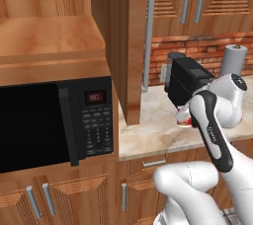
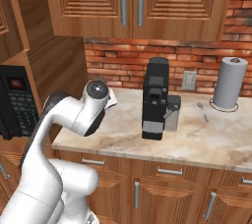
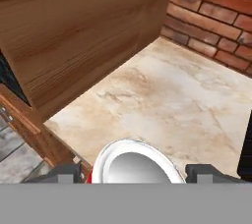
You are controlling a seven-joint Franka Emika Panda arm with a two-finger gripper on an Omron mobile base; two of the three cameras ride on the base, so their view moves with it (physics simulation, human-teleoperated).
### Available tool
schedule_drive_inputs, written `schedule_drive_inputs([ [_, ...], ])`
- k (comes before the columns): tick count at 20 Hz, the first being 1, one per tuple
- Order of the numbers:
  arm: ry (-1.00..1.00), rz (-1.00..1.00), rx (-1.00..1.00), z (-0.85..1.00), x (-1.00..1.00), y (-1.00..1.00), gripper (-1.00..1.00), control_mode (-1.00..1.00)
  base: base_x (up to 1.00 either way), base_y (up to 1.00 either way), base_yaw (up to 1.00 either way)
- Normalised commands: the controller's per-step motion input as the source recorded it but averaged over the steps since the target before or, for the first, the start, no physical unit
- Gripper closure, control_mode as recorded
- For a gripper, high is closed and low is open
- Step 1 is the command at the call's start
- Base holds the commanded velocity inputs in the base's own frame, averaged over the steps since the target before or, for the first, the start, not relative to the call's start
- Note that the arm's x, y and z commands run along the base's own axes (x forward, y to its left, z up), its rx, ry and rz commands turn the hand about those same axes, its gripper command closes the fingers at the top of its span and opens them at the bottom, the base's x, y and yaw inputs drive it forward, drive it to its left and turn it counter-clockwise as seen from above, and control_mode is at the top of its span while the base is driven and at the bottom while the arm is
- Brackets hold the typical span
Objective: Pick the canned food and honey bottle from the counter and place them in the cabinets closest to them.
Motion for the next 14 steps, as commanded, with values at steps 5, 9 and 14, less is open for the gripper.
schedule_drive_inputs([
  [5,-0.21,0.06,0.02,0.58,-0.9,-0.16,1.0,-1.0,0.0,0.0,0.0],
  [9,-0.22,0.06,0.0,0.58,-0.88,-0.06,1.0,-1.0,0.0,0.0,0.0],
  [14,-0.24,0.05,0.0,0.55,-0.86,0.0,1.0,-1.0,0.0,0.0,0.0],
])
